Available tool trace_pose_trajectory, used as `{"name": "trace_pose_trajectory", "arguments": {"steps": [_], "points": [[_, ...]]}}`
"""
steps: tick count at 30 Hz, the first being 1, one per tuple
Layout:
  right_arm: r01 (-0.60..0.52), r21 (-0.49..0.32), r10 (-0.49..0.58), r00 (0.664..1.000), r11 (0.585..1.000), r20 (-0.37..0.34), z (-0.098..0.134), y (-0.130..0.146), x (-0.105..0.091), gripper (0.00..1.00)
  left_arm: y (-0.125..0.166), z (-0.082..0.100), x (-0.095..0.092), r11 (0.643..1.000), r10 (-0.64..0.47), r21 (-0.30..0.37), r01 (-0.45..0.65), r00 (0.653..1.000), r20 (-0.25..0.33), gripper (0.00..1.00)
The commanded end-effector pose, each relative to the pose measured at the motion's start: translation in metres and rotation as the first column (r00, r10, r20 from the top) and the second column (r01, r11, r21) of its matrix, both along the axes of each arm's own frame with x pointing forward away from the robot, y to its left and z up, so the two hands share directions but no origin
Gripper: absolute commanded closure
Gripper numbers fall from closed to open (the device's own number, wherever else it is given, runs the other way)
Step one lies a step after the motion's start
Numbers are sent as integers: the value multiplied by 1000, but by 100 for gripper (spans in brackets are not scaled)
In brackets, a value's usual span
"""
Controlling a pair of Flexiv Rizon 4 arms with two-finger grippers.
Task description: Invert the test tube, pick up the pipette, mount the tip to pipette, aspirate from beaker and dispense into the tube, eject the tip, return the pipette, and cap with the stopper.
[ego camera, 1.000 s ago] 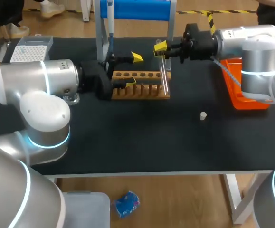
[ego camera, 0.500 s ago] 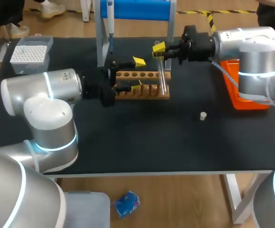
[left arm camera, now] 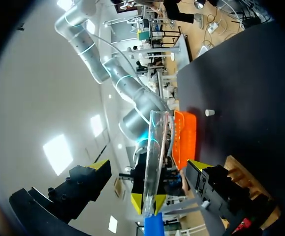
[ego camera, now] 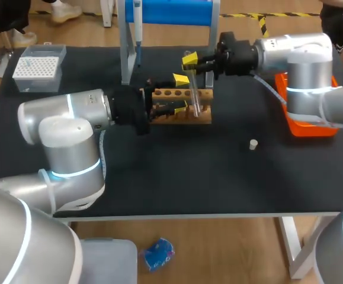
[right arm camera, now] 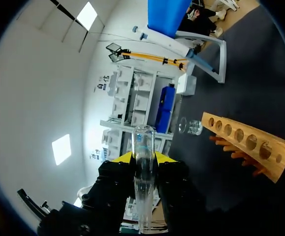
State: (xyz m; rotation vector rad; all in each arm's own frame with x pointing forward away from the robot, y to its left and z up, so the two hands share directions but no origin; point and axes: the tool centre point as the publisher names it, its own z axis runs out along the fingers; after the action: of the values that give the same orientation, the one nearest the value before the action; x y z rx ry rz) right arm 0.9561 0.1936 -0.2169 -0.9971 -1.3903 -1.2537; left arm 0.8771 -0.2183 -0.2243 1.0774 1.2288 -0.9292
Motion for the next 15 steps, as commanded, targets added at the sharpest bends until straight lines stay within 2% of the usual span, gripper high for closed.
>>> {"name": "trace_pose_trajectory", "arguments": {"steps": [1,14,15], "points": [[-5,3,5,1000,1000,2,-2,4,5,100,-5,2,3,999,-10,30,10,1000,-3,0],[-4,18,4,1000,1000,-8,-7,16,12,100,-21,-3,-2,997,-49,61,51,998,-28,0],[-3,19,3,1000,1000,-9,-8,16,12,100,-22,-3,-3,997,-50,61,52,998,-30,2]]}}
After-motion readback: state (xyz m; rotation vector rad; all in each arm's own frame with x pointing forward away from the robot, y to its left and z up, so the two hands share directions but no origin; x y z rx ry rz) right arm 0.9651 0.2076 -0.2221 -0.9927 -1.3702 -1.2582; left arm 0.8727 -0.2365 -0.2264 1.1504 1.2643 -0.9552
